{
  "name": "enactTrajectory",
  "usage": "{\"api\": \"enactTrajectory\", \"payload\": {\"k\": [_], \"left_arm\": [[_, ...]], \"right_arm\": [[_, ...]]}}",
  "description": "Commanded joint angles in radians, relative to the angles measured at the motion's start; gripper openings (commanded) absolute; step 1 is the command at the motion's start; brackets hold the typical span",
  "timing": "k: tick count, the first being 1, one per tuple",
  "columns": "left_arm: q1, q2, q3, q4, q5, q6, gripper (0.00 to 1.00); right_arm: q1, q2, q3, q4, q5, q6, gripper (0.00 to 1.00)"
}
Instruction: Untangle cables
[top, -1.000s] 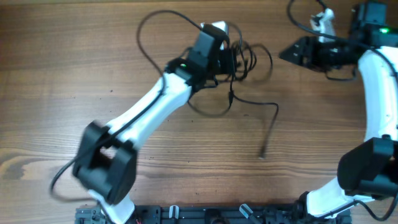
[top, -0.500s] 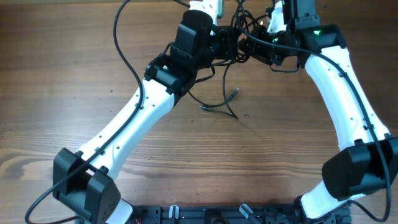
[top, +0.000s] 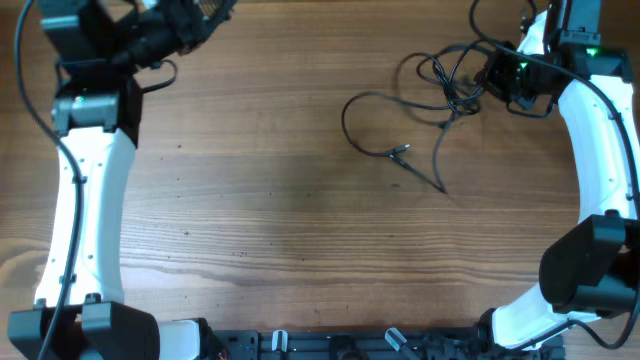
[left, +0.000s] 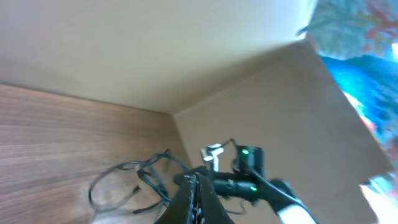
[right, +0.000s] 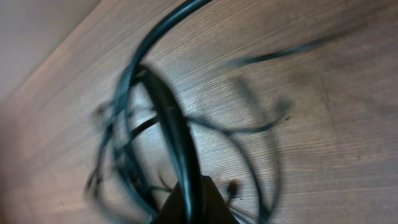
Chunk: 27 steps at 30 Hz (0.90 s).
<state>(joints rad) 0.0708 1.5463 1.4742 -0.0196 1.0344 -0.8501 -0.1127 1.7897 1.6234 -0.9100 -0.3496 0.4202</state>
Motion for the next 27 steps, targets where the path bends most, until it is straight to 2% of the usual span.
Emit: {"api": "enactTrajectory", "payload": {"k": [1,4,7,8,9,12,14,15,18,20,22,27], "left_arm": [[0.014,-0.014,0.014,0.003,0.129,-0.041,0.04],[-0.041,-0.011,0.014,-0.044,0.104,0.087,0.04],[-0.093,-0.011,0.013,-0.216,-0.039,0.186,0.04],[-0.115,-0.011,0.013,-0.278,-0.059,0.251,0.04],[-0.17,-0.01,0.013,-0.373,-0.096,0.377,0.04],[-0.295,-0.007,0.013,-0.488,-0.257,0.48,0.1],[-0.397,0.006,0.013,-0.527,-0.439,0.481,0.22],[-0.446,0.023,0.013,-0.527,-0.507,0.48,0.32],[-0.56,0.11,0.013,-0.465,-0.613,0.475,0.48],[-0.601,0.174,0.013,-0.418,-0.678,0.463,0.48],[-0.617,0.246,0.013,-0.345,-0.745,0.39,0.51],[-0.616,0.346,0.013,-0.314,-0.749,0.39,0.46]], "right_arm": [[0.031,0.005,-0.002,0.004,-0.18,-0.223,0.05],[0.064,0.005,-0.002,-0.028,-0.331,-0.293,0.05],[0.163,0.0,-0.002,-0.051,-0.389,-0.338,0.04],[0.19,-0.004,0.002,-0.048,-0.392,-0.324,0.04],[0.206,-0.004,0.008,-0.043,-0.392,-0.266,0.04],[0.206,-0.004,0.008,-0.041,-0.393,-0.182,0.04],[0.206,-0.004,0.008,-0.048,-0.393,-0.182,0.04],[0.207,-0.004,0.008,-0.052,-0.393,-0.183,0.04],[0.224,-0.004,0.008,-0.064,-0.392,-0.188,0.04],[0.245,-0.004,0.008,-0.071,-0.392,-0.212,0.04],[0.275,-0.004,0.008,-0.08,-0.392,-0.228,0.04],[0.291,-0.004,0.008,-0.084,-0.392,-0.23,0.04]]}}
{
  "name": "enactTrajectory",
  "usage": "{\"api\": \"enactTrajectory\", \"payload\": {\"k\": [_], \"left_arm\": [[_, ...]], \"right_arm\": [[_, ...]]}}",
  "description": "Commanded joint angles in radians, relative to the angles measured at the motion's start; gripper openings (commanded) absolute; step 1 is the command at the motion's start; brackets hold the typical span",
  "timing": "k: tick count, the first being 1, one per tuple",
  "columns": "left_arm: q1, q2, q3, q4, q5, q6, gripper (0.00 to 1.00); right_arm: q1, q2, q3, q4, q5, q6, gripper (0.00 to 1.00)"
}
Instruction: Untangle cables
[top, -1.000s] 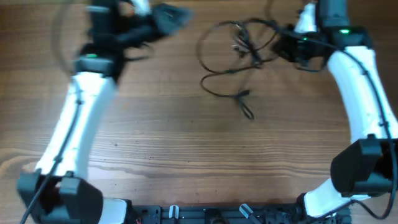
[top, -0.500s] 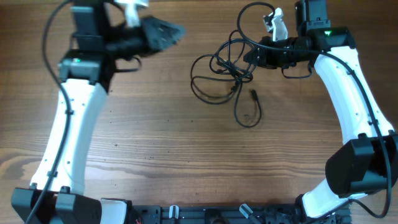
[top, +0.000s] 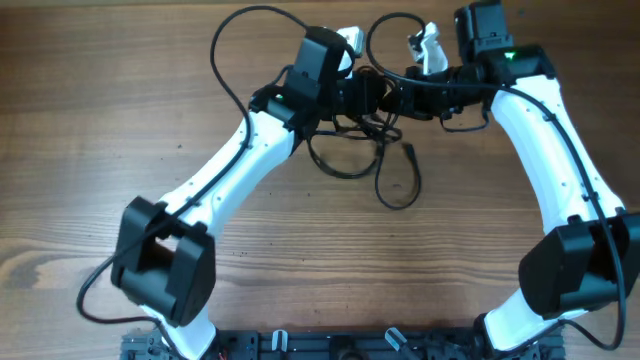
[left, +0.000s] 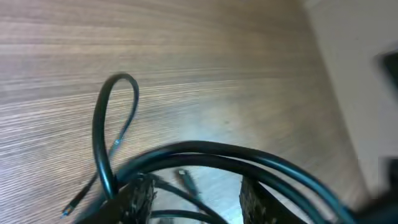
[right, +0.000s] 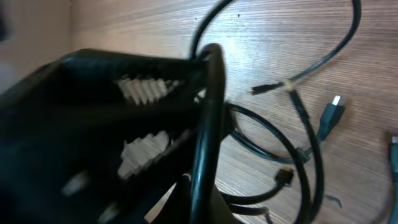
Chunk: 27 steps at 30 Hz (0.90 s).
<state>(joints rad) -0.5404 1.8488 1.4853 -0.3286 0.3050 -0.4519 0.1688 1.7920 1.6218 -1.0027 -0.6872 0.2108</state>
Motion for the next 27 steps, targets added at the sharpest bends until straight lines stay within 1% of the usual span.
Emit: {"api": "enactTrajectory", "payload": {"k": [1,4,6,7,8,9,10,13,15,16,17,19,20,21,22,24,27], "left_arm": [[-0.005,0.044,0.002,-0.009,-0.022,-0.008,0.46],[-0.002,0.044,0.002,-0.034,-0.069,-0.005,0.47],[0.02,0.037,0.002,-0.05,-0.071,0.0,0.48],[0.037,0.027,0.002,-0.057,-0.071,0.0,0.5],[0.058,0.018,0.002,-0.065,-0.071,0.0,0.58],[0.076,0.014,0.002,-0.072,-0.071,0.0,0.62],[0.104,0.014,0.002,-0.09,-0.071,0.0,0.62],[0.14,0.022,0.002,-0.148,-0.072,0.0,0.63],[0.144,0.032,0.002,-0.156,-0.071,-0.001,0.64],[0.143,0.034,0.002,-0.156,-0.066,0.0,0.65],[0.142,0.034,0.002,-0.152,-0.044,-0.001,0.69],[0.156,0.028,0.002,-0.117,0.105,0.0,0.89],[0.177,0.016,0.002,-0.086,0.203,0.0,0.95],[0.209,-0.008,0.002,-0.05,0.32,0.0,0.96],[0.229,-0.026,0.002,-0.029,0.399,0.0,0.96],[0.257,-0.06,0.002,-0.016,0.502,0.0,0.95],[0.251,-0.069,0.002,-0.019,0.525,0.014,0.92]], "right_arm": [[0.01,-0.006,0.009,0.011,-0.054,-0.02,0.04],[0.001,-0.006,0.009,0.011,-0.054,-0.021,0.04],[-0.021,-0.006,0.01,0.015,-0.054,-0.02,0.04],[-0.035,-0.006,0.01,0.015,-0.055,-0.021,0.04],[-0.049,-0.006,0.01,0.013,-0.06,-0.021,0.04],[-0.06,-0.006,0.01,0.011,-0.082,-0.029,0.04],[-0.081,-0.007,0.01,0.013,-0.18,-0.076,0.04],[-0.11,-0.036,0.01,0.016,-0.385,-0.173,0.04],[-0.123,-0.084,0.01,0.022,-0.474,-0.204,0.04],[-0.129,-0.101,0.01,0.022,-0.473,-0.203,0.04],[-0.135,-0.114,0.01,0.021,-0.464,-0.199,0.04],[-0.138,-0.124,0.01,0.021,-0.325,-0.125,0.04],[-0.138,-0.124,0.01,0.018,-0.255,-0.099,0.04],[-0.137,-0.124,0.01,0.018,-0.193,-0.083,0.04],[-0.137,-0.124,0.01,0.019,-0.156,-0.07,0.04],[-0.137,-0.124,0.01,0.018,-0.143,-0.072,0.04],[-0.118,-0.124,0.009,0.013,-0.143,-0.082,0.05]]}}
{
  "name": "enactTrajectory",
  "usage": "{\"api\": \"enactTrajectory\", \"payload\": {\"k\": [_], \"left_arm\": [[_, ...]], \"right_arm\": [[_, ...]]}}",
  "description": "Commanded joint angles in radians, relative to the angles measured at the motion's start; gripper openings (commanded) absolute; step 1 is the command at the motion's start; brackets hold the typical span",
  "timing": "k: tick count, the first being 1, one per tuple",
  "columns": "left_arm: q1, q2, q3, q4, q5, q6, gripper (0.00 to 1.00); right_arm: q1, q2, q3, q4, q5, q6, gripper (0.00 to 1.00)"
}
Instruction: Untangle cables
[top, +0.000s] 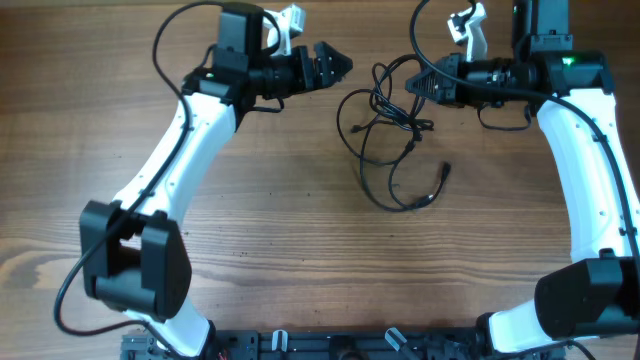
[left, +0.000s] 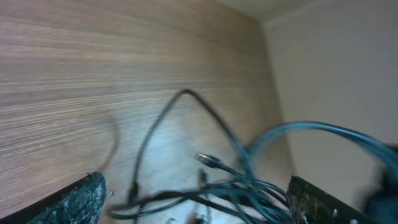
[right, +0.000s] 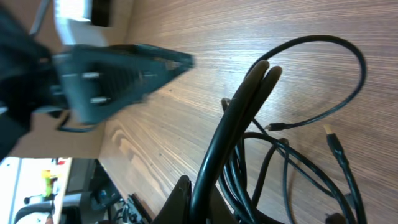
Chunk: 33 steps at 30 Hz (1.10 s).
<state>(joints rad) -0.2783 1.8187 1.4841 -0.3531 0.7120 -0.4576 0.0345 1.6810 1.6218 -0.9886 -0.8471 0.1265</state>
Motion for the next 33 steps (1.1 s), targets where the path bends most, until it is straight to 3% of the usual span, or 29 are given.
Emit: {"api": "enactTrajectory", "payload": {"k": [1,5,11,13,19,21,24,30,33], "left_arm": [[-0.016,-0.037,0.003,0.005,0.117,0.037,0.9],[-0.094,-0.02,0.003,-0.047,-0.055,0.061,0.77],[-0.18,0.067,0.003,-0.038,-0.127,0.057,0.7],[-0.21,0.09,0.003,0.003,-0.137,0.057,0.55],[-0.261,0.115,0.003,0.048,-0.212,0.001,0.04],[-0.252,0.115,0.003,0.045,-0.243,0.001,0.04],[-0.21,0.115,0.003,0.028,-0.245,0.001,0.04],[-0.097,0.115,0.003,-0.109,-0.323,0.005,0.04],[-0.057,0.108,0.003,-0.084,-0.251,0.009,0.04]], "right_arm": [[0.029,-0.013,0.009,0.0,0.016,-0.006,0.05],[0.058,-0.013,0.009,-0.007,0.012,-0.019,0.04],[0.058,-0.013,0.009,-0.024,-0.077,-0.021,0.04],[0.058,-0.013,0.009,-0.032,-0.103,-0.022,0.04],[0.056,-0.017,0.01,-0.015,-0.428,-0.072,0.04],[0.032,-0.031,0.01,-0.01,-0.423,-0.058,0.04],[-0.037,-0.084,0.01,-0.007,-0.18,0.057,0.04],[-0.135,-0.257,0.01,-0.031,0.617,0.274,0.04],[-0.137,-0.245,0.009,-0.069,0.774,0.298,0.04]]}}
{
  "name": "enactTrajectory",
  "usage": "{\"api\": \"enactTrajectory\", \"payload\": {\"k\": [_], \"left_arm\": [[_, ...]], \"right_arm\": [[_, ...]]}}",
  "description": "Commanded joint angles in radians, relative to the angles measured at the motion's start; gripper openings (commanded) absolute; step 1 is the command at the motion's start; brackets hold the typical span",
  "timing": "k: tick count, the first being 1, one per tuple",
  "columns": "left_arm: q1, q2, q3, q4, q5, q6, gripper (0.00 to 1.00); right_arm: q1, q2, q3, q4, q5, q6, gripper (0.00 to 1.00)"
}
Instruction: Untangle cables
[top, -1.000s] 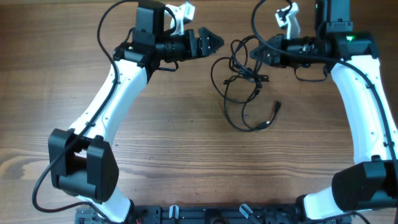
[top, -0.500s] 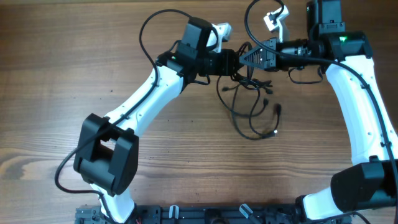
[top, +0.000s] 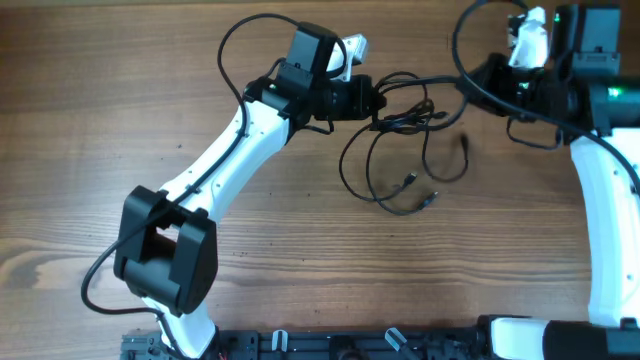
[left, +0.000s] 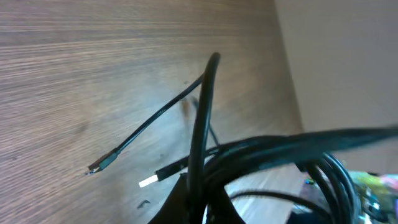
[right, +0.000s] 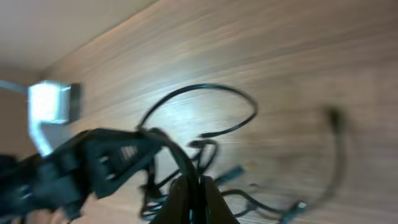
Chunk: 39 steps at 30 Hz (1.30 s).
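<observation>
A tangle of thin black cables (top: 385, 170) lies at the table's far middle, with loose plug ends trailing toward the front. My left gripper (top: 380, 103) is shut on a bunch of strands at the tangle's top; in the left wrist view the cables (left: 205, 106) rise from the shut gripper (left: 199, 202). My right gripper (top: 487, 78), further right, is shut on one strand that loops up behind it. The right wrist view shows that cable (right: 199, 90) running out of the gripper (right: 193, 190), with the left arm (right: 93, 165) beyond it.
The wooden table (top: 150, 200) carries nothing else. A plug end (top: 467, 147) lies between the tangle and my right arm (top: 610, 190). A beige wall (left: 348, 62) stands behind the table's far edge.
My left gripper was open to the left of the tangle; now it is shut on strands at its top. The right gripper has shifted right with its cable, and the tangle lies more spread out.
The right gripper first held the tangle at the far right while the left arm stood at the far left corner. Then both grippers met at the tangle in the far middle. After that the left stood open and apart; now each gripper holds cable, a short way apart.
</observation>
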<state>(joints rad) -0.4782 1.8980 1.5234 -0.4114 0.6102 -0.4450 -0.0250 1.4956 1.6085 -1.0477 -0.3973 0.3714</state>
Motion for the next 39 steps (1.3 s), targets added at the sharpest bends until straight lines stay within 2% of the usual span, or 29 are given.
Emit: {"api": "enactTrajectory", "payload": {"k": [1,5,6,8,9,10,11,13,16,20,23,26,31,33,37,39], "left_arm": [[0.16,0.019,-0.037,-0.002,-0.082,-0.003,0.04],[0.206,-0.018,-0.037,0.155,0.248,-0.01,0.04],[0.208,-0.027,-0.037,0.193,0.317,-0.021,0.04],[0.207,-0.033,-0.037,0.244,0.394,-0.068,0.04],[0.203,-0.034,-0.037,0.274,0.433,-0.088,0.04],[0.201,-0.034,-0.037,0.274,0.431,-0.086,0.04],[0.201,-0.034,-0.037,0.274,0.42,-0.087,0.04],[0.201,-0.034,-0.037,0.273,0.344,-0.084,0.04],[0.185,-0.034,-0.037,0.273,0.16,-0.096,0.04],[0.155,-0.034,-0.037,0.274,0.017,-0.285,0.04],[0.155,-0.034,-0.037,0.273,0.008,-0.458,0.04],[0.155,-0.034,-0.037,0.273,0.067,-0.615,0.04],[0.154,-0.034,-0.037,0.27,0.144,-0.621,0.04],[0.147,-0.034,-0.037,0.264,0.145,-0.613,0.04],[0.129,-0.034,-0.037,0.262,0.144,-0.609,0.04],[0.125,-0.034,-0.037,0.262,0.145,-0.609,0.04]], "right_arm": [[-0.077,-0.047,0.022,-0.018,0.322,0.047,0.04],[-0.077,0.04,0.022,-0.063,0.172,-0.075,0.04],[-0.077,0.072,0.022,-0.065,0.076,-0.144,0.04],[-0.071,0.112,0.022,-0.064,-0.067,-0.226,0.05],[-0.059,0.141,0.022,-0.061,-0.174,-0.292,0.09],[-0.053,0.149,0.022,-0.056,-0.193,-0.301,0.24],[-0.05,0.148,0.022,-0.048,-0.196,-0.3,0.47],[-0.05,0.127,0.034,-0.037,-0.234,-0.3,0.59],[-0.027,0.082,0.041,-0.008,-0.318,-0.245,0.58],[0.114,0.087,0.016,0.037,-0.183,-0.024,0.5],[0.225,0.123,0.013,0.064,0.001,0.117,0.49],[0.251,0.19,0.013,0.106,0.038,0.201,0.48],[0.251,0.246,0.013,0.201,-0.026,0.242,0.47],[0.251,0.254,0.013,0.227,-0.05,0.243,0.43],[0.252,0.276,0.013,0.248,-0.053,0.261,0.26],[0.254,0.285,0.013,0.251,-0.063,0.264,0.24]]}}
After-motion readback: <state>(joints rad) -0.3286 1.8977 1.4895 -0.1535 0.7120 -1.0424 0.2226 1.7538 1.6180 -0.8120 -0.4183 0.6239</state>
